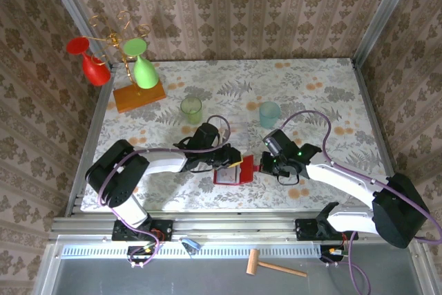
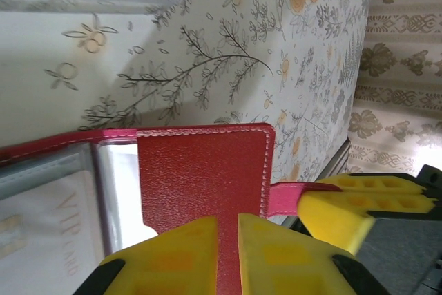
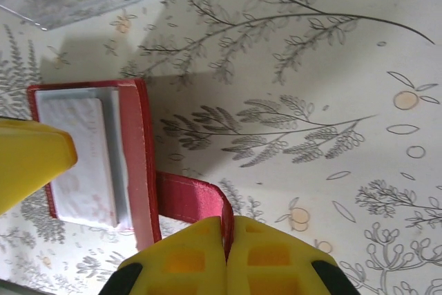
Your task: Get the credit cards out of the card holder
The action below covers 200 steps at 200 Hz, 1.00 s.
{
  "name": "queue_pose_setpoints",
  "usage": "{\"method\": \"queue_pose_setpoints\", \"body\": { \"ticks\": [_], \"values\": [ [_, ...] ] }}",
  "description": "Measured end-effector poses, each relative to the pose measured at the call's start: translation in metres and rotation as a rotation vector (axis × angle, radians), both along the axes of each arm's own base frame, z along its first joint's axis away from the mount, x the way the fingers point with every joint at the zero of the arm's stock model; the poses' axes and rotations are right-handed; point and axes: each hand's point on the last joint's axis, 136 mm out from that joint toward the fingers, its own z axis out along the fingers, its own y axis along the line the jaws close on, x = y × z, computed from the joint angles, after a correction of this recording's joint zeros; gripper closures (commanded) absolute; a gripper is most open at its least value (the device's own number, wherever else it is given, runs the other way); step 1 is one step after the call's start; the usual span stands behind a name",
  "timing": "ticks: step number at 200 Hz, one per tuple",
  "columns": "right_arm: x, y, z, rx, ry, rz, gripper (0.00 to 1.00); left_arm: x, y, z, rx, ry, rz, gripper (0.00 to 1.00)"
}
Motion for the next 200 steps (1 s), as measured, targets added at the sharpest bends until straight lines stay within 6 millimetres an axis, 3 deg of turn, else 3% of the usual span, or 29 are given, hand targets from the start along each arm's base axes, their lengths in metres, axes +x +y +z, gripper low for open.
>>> {"method": "queue_pose_setpoints", "body": {
  "ticks": [32, 90, 119, 157, 200],
  "values": [
    [0.002, -0.003, -0.013, -0.026, 0.020, 0.006, 1.00, -0.007, -0.010, 0.000, -0.003, -0.002, -0.028, 0.84],
    [0.002, -0.003, -0.039, -0.071, 0.063, 0.025, 1.00, -0.008, -0.011, -0.007, 0.012, 0.006, -0.030, 0.84],
    [0.000, -0.005, -0.048, -0.094, 0.088, 0.028, 0.94, -0.008, -0.010, -0.009, 0.017, 0.009, -0.028, 0.85],
    [-0.001, -0.006, -0.046, -0.093, 0.086, 0.027, 0.85, -0.006, -0.012, -0.014, 0.014, 0.015, -0.024, 0.85],
    [-0.001, -0.006, -0.021, -0.050, 0.031, 0.022, 0.76, -0.006, -0.014, -0.019, 0.014, 0.028, -0.017, 0.85]
  ]
}}
